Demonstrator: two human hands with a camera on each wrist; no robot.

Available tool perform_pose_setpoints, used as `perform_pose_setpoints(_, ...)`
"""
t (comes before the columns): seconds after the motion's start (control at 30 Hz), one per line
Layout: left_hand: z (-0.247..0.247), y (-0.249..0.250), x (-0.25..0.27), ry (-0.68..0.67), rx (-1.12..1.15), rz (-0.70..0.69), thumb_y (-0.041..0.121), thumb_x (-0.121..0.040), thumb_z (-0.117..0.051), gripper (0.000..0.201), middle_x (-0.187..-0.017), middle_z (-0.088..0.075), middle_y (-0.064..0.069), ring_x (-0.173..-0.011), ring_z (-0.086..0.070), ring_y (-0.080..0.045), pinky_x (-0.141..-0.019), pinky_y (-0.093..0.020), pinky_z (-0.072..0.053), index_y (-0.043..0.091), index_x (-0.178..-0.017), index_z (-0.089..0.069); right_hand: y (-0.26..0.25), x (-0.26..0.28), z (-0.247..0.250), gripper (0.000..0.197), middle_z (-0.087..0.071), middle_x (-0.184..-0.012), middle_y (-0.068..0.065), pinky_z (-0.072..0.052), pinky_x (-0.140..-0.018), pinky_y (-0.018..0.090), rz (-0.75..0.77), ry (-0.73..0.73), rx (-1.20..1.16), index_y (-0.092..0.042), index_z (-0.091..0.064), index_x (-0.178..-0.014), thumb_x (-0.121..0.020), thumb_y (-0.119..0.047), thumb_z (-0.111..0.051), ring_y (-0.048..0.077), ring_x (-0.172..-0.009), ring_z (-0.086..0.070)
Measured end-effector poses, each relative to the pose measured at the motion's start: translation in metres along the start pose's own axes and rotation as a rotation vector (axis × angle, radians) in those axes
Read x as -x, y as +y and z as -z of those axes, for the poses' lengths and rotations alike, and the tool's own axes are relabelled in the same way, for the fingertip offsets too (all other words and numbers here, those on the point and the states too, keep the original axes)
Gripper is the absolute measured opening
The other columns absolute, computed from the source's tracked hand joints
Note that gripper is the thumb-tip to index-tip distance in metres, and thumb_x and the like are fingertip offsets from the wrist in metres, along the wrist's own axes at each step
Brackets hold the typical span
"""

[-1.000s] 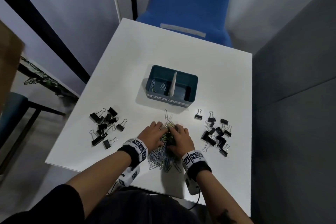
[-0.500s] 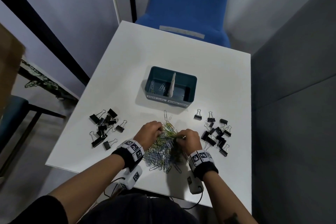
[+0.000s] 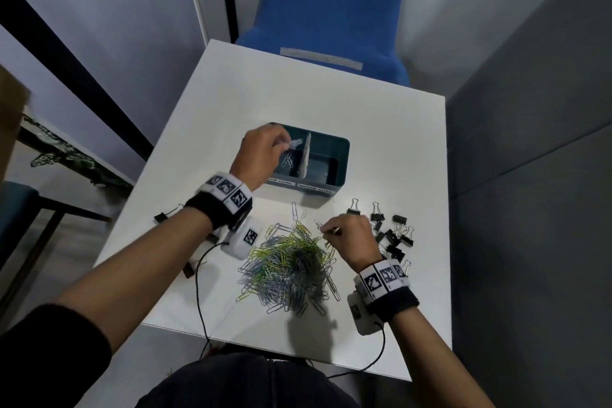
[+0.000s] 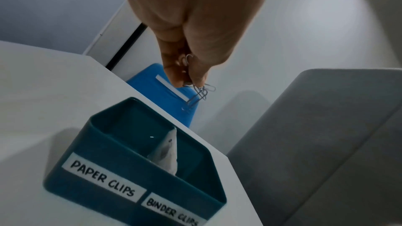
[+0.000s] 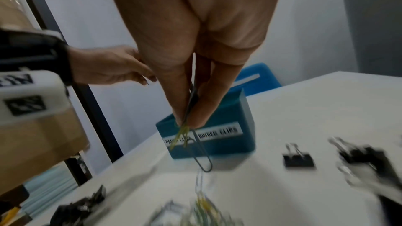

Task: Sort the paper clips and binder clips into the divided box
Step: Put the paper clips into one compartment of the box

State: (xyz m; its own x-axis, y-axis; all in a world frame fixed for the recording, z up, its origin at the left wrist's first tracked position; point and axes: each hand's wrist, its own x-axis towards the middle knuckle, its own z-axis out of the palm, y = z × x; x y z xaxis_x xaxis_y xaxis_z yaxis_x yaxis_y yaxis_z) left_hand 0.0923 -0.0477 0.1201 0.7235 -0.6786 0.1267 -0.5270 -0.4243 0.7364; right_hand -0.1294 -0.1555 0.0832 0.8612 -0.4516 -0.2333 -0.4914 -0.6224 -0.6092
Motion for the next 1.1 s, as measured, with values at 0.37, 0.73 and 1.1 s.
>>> perform_pose_setpoints(0.37,-0.022,-0.054,0.057,-0.088,-0.256,0.27,0.013,-0.09,-0.057,0.012,-0.092,-0.071,0.0,-0.076,-0.064,-0.023,-0.064,-0.03,-0.048,0.021,-0.092,-0.067,-0.104,-0.099,0.063,0.016,-0.076,-0.089,0.004,-0.055,-0.083,0.03,0.204,0.176,0.007,-0.013,-0.078,-0.086,-0.078,-0.001,-0.072,0.016,-0.082,-0.068)
perform_pose_setpoints(0.73,-0.078,-0.069,0.096,-0.556,-0.374,0.202,0.029,-0.088,-0.062,0.047,-0.133,-0.046,-0.009,-0.118,-0.047,-0.029,-0.086,-0.041,-0.049,0.014,-0.13,-0.047,-0.076,-0.111,0.026,0.013,-0.073,-0.088,-0.005,-0.058,-0.075,0.038,0.109,0.086,0.074,-0.024,-0.072,-0.096,-0.083,-0.021,-0.071,0.015,-0.078,-0.067)
perform_pose_setpoints(1.1,-0.105,-0.06,0.105,-0.942,-0.564,-0.073,0.054,-0.088,-0.055,0.08,-0.161,0.002,-0.004,-0.147,-0.003,-0.027,-0.113,-0.049,-0.022,0.025,-0.151,-0.015,0.038,0.012,-0.06,0.087,-0.04,-0.136,0.011,-0.05,-0.09,0.042,-0.233,-0.339,0.254,-0.025,-0.027,-0.143,-0.074,-0.041,-0.078,0.029,-0.12,-0.044)
